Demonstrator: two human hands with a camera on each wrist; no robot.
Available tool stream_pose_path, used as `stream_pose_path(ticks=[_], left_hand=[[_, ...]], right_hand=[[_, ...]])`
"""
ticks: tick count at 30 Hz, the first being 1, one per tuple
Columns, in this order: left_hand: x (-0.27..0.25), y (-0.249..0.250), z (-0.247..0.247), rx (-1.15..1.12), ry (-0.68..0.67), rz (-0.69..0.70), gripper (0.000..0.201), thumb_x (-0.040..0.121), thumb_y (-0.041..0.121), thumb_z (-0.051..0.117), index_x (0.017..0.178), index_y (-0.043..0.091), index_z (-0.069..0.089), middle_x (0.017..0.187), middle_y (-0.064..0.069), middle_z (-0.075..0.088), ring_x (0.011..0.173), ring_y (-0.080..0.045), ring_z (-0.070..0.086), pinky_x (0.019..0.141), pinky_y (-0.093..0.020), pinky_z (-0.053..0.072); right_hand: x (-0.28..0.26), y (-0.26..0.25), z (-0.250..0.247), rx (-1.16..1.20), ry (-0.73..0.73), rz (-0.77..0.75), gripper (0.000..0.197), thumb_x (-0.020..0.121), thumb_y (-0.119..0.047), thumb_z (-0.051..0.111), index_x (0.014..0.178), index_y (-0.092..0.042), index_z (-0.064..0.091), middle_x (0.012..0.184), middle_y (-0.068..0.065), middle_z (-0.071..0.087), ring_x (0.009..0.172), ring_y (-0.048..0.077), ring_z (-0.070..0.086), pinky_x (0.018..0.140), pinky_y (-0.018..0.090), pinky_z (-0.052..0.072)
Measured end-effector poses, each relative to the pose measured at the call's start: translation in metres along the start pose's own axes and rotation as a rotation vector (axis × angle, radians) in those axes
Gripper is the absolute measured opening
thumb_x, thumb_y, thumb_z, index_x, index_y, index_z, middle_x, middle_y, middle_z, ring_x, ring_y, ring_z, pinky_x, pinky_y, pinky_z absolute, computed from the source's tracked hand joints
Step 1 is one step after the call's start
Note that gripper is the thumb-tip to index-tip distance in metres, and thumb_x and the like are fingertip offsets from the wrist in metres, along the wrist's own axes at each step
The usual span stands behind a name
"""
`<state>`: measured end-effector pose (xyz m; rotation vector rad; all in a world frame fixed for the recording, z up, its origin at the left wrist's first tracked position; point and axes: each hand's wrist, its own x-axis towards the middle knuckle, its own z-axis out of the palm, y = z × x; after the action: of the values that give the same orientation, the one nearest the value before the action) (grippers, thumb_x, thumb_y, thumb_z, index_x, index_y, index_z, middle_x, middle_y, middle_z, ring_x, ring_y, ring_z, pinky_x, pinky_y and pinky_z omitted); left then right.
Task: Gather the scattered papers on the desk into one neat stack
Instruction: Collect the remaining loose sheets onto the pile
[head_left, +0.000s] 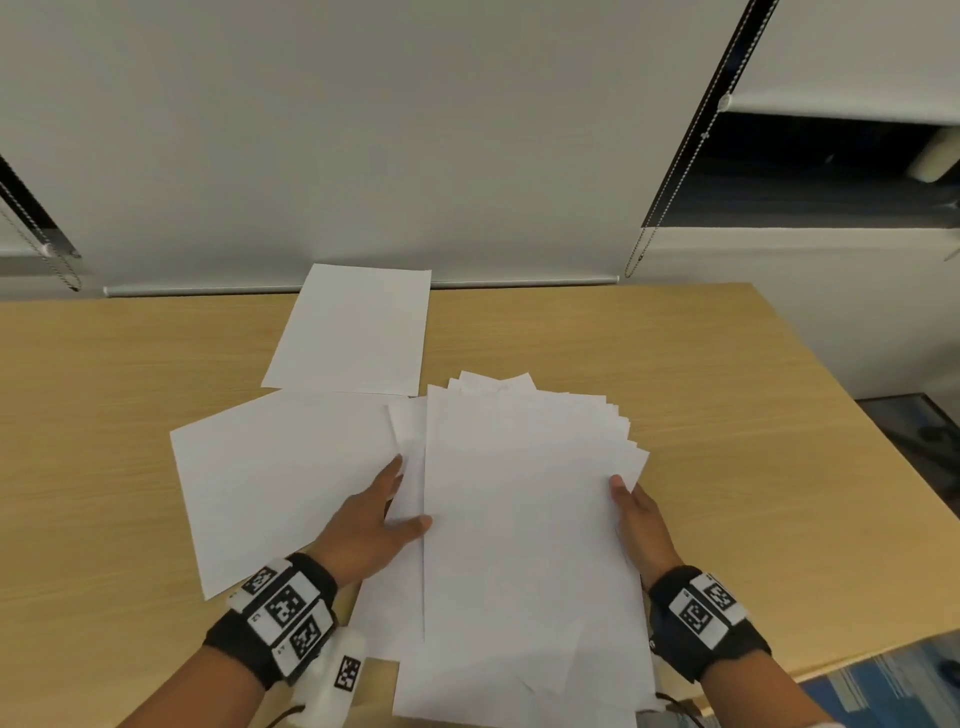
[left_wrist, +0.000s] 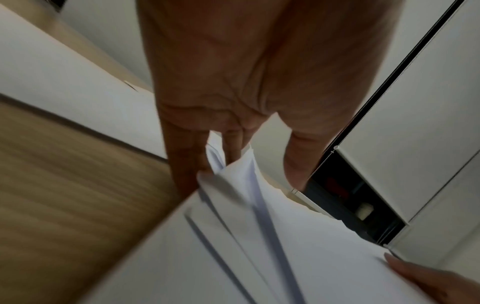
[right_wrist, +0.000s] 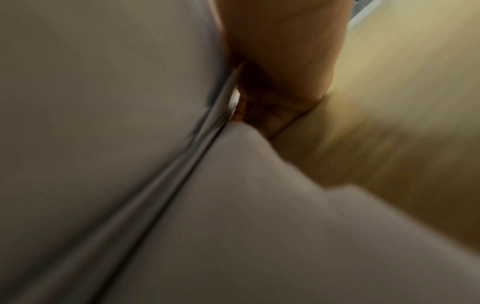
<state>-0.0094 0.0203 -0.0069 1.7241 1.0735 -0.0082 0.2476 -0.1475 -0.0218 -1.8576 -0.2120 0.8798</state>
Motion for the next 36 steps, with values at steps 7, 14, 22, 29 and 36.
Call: stream_pose_path(ticks=[7,14,22,29,36], left_hand=[[-0.005,-0.004,0.016,0.079,0.096,0.007,0.084,0.089,0.04,0.061,0.154,0.015,0.014,0.159,-0.004,0.025,0.146,-0.021,0.026,0.118,-0.033,0.021],[-0.013,-0.011,0.0,-0.141,0.389,-0.053,0.047,0.093,0.035,0.056,0.135,0.014,0.049,0.119,-0.003,0.059,0.103,-0.018,0.057,0.097,-0.036,0.048],[0.012,-0.078,-0.128,0.364,0.599,-0.289,0.08,0.081,0.053,0.064,0.145,0.013,0.037,0.15,-0.014,0.039,0.135,-0.036,0.036,0.107,-0.05,0.037],[0.069,-0.079,-0.182,0.636,0.312,-0.265,0.113,0.064,0.073,0.066,0.152,0.023,0.016,0.158,-0.008,0.022,0.144,-0.034,0.022,0.112,-0.053,0.029],[0.097,-0.063,-0.187,0.694,0.232,-0.316,0.108,0.053,0.064,0.08,0.133,0.006,0.036,0.132,-0.013,0.052,0.121,-0.032,0.051,0.097,-0.043,0.047]], right_hand=[[-0.006,-0.009,0.011,0.053,0.038,-0.013,0.034,0.096,-0.048,0.043,0.117,-0.023,0.055,0.11,-0.006,0.059,0.096,0.014,0.056,0.087,0.028,0.037],[-0.008,-0.004,0.008,0.024,-0.009,-0.024,0.034,0.092,-0.048,0.053,0.116,-0.024,0.055,0.105,-0.006,0.06,0.097,0.016,0.056,0.088,0.029,0.04],[0.003,0.002,-0.001,-0.333,-0.142,-0.128,0.066,0.067,-0.016,0.084,0.124,-0.014,0.052,0.124,0.011,0.063,0.105,0.025,0.061,0.096,0.045,0.049],[-0.001,0.003,-0.001,-0.239,-0.114,-0.058,0.064,0.062,-0.025,0.087,0.116,-0.009,0.057,0.106,0.008,0.066,0.092,0.025,0.062,0.079,0.037,0.05],[0.003,0.004,-0.001,-0.217,-0.072,-0.009,0.063,0.07,-0.021,0.083,0.123,-0.002,0.056,0.115,0.015,0.065,0.098,0.032,0.063,0.083,0.04,0.051]])
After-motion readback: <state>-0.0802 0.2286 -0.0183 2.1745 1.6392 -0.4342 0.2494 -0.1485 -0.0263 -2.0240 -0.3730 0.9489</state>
